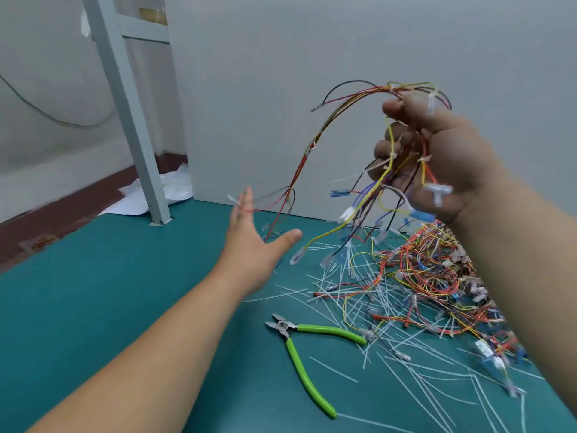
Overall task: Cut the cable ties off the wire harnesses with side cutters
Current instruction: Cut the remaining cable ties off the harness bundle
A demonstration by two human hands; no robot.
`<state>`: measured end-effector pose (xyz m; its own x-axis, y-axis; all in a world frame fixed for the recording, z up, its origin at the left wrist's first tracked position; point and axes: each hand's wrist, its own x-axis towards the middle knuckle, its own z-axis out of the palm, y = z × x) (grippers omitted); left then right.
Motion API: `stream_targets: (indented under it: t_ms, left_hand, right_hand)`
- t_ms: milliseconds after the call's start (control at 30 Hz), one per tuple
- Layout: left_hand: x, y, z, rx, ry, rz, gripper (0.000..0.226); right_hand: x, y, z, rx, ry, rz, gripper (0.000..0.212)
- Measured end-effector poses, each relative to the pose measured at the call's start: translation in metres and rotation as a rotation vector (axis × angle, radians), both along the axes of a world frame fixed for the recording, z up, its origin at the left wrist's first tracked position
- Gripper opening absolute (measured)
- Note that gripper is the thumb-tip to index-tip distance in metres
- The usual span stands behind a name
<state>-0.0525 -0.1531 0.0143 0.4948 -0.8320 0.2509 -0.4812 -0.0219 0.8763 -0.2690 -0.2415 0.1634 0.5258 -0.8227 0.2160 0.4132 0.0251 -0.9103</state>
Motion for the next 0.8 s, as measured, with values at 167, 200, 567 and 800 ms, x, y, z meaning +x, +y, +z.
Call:
stream_targets:
  t_ms: [167, 200, 567, 800]
  left_hand:
    - [-0.013, -0.019, 0.010, -0.002, 0.125, -0.160, 0.033]
    - [-0.014, -0.021, 0.014, 0.010, 0.170, -0.146, 0.015]
    - [-0.016, -0.033, 0.052, -0.141, 0.514, -0.155, 0.027]
    - [-0.010, -0.021, 0.021, 0.036, 0.068, -0.076, 0.017]
  right_hand:
    - [-0.011, 0.003, 0.015, 0.070, -0.229, 0.054, 0.024]
    - [-0.014, 0.002, 0.016, 0.080, -0.257, 0.040, 0.023]
    - [-0.030, -0.006, -0.009, 0.117, -0.187, -0.189, 0.018]
    - [-0.037, -0.017, 0.002, 0.008, -0.101, -0.337, 0.016]
